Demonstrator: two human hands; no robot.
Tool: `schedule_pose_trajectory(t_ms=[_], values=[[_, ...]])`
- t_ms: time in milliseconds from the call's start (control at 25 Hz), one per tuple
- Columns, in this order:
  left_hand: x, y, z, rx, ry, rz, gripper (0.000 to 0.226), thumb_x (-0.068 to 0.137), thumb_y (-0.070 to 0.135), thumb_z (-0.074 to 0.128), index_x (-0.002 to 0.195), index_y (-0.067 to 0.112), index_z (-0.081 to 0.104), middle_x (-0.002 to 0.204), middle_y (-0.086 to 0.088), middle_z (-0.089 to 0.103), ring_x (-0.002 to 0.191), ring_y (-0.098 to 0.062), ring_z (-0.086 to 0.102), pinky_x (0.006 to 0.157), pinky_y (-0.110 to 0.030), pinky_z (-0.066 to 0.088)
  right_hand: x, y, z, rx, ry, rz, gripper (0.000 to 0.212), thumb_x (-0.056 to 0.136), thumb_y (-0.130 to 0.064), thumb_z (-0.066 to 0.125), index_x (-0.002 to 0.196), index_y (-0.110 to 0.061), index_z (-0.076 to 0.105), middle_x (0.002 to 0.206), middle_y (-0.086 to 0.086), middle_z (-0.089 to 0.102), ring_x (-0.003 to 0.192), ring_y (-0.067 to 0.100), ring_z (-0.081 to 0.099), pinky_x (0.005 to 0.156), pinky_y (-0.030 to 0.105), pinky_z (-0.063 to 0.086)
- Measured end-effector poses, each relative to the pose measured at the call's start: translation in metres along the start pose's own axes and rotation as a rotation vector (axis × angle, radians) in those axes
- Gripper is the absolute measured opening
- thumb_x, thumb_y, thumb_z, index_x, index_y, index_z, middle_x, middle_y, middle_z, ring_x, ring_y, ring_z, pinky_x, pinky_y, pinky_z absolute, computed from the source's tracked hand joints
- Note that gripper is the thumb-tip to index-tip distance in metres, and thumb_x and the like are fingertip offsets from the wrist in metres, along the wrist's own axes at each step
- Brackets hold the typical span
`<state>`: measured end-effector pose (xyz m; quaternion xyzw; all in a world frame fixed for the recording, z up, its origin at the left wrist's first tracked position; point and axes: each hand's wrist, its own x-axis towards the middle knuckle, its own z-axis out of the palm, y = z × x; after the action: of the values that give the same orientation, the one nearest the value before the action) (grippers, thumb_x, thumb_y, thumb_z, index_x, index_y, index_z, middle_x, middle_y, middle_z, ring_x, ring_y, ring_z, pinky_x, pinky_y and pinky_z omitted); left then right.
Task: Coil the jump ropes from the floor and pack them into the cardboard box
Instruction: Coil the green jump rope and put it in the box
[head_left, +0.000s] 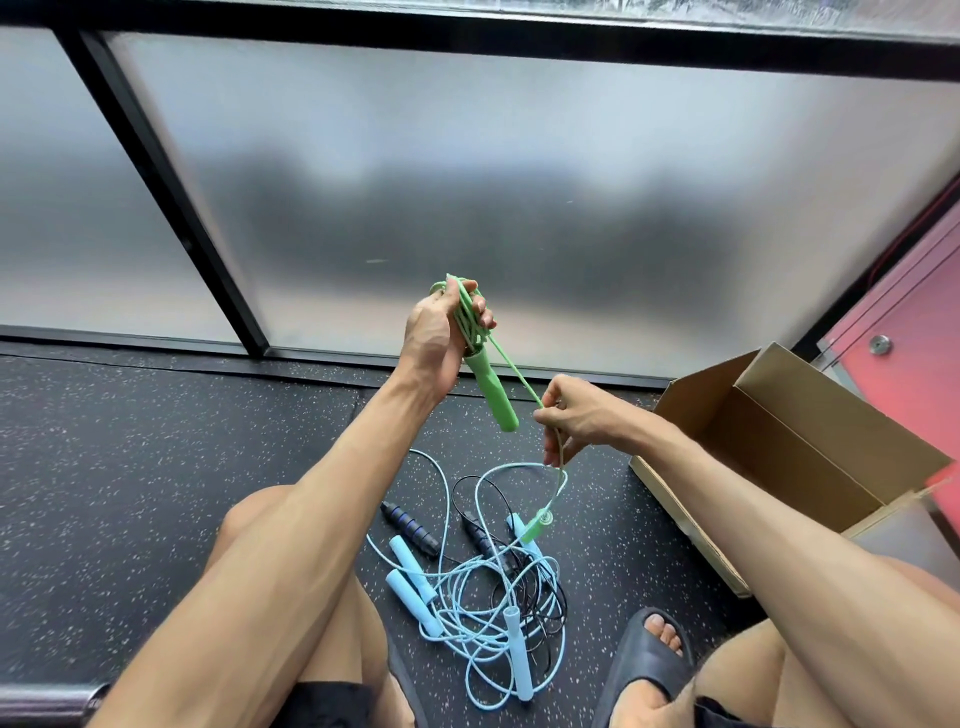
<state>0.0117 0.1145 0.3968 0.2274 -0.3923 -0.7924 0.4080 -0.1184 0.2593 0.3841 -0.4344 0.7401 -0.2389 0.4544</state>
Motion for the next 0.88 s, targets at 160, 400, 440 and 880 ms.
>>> schedule_pose_trajectory(t_ms=[160,400,440,880], values=[[0.004,-0.006,-0.001,0.328,0.066,0.129,0.024,0.107,0.021,0.040,0.095,0.005,0.053,0.064,-0.003,0.057,0.055,-0.019,0.054,0.061,-0.030,0.048,-0.003,-0.009,0.004,-0.148,0.093,-0.211,0.015,0.101,-0.021,0.052,0.095,-0.008,0.055,0.067,0.006,0.064,0.050,0.015,0.056,0.047,0.028,0.047],[-0.002,-0.022,0.005,0.925,-0.079,0.194,0.022,0.103,0.016,0.048,0.095,-0.003,0.055,0.069,-0.014,0.064,0.054,-0.025,0.062,0.059,-0.036,0.055,-0.006,-0.019,0.004,-0.344,0.218,-0.401,0.024,0.100,-0.026,0.055,0.089,-0.012,0.072,0.065,-0.010,0.057,0.054,0.006,0.046,0.050,0.016,0.035],[-0.003,-0.024,0.005,1.026,-0.121,0.188,0.020,0.102,0.015,0.050,0.092,-0.001,0.056,0.070,-0.013,0.065,0.055,-0.023,0.062,0.058,-0.035,0.054,-0.006,-0.020,0.003,-0.352,0.240,-0.420,0.025,0.100,-0.025,0.055,0.085,-0.012,0.071,0.063,-0.009,0.057,0.053,0.008,0.045,0.049,0.018,0.034],[-0.024,-0.023,0.017,0.957,-0.489,-0.433,0.054,0.105,0.046,0.035,0.065,0.012,0.048,0.042,0.000,0.030,0.037,-0.013,0.025,0.044,-0.023,0.026,0.002,-0.009,-0.022,-0.249,0.525,-0.412,0.021,0.102,-0.026,0.043,0.091,-0.012,0.055,0.066,0.005,0.061,0.064,0.027,0.059,0.062,0.041,0.046]])
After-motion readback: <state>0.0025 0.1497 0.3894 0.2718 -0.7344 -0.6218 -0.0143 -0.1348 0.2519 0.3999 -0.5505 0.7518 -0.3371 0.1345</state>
